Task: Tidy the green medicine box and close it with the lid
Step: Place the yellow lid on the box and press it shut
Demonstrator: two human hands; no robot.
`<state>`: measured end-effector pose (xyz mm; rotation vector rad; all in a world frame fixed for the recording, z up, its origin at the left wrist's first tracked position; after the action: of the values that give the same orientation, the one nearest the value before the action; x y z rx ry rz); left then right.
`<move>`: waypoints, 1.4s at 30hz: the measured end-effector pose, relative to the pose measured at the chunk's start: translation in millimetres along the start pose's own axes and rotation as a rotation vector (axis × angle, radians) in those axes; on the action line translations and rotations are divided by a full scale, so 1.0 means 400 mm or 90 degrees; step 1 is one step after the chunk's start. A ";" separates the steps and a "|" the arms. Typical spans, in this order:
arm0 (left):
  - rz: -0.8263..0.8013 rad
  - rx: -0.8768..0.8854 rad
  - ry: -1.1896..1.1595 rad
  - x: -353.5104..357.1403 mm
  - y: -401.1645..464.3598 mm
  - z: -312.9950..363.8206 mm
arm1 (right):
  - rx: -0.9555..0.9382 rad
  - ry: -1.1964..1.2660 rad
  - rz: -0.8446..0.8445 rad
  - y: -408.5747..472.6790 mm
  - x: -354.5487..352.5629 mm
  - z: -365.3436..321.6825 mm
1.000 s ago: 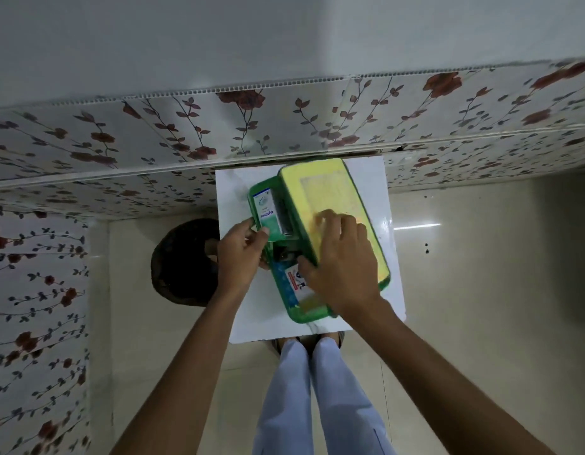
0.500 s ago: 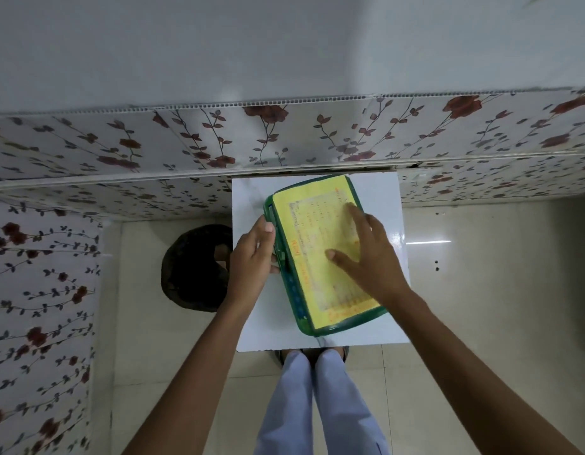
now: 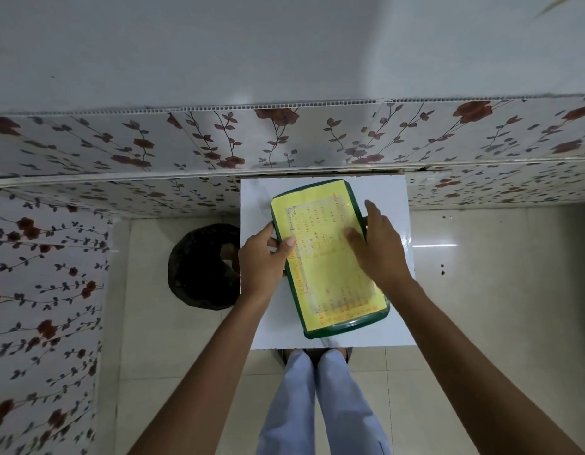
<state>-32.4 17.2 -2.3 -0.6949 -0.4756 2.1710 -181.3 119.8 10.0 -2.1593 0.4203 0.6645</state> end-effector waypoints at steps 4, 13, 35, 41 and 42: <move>0.003 -0.014 0.004 0.002 0.007 0.010 | 0.025 0.017 -0.028 0.037 -0.026 -0.026; -0.199 -0.162 -0.017 -0.037 0.090 0.072 | 0.179 0.167 -0.164 0.041 -0.100 -0.001; -0.128 -0.261 -0.205 0.019 -0.034 0.008 | 0.221 0.341 -0.234 -0.062 -0.034 0.107; -0.038 -0.216 -0.161 0.037 -0.034 -0.021 | 0.208 0.375 -0.131 -0.062 -0.005 0.121; -0.029 -0.206 -0.160 0.037 -0.039 -0.020 | 0.203 0.388 -0.122 -0.066 -0.003 0.123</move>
<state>-26.5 39.3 -4.9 -0.5747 -0.9804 2.1698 -184.5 174.8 1.0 -2.0235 0.5799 -0.1763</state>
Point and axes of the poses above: each hand's wrist, its own y-axis towards the middle knuckle, its own x-axis out of the palm, z = x × y, the point moved 2 cm from there along y, towards the middle knuckle, and after that the axes turned 15 degrees about -z, right-handed, at the moved point
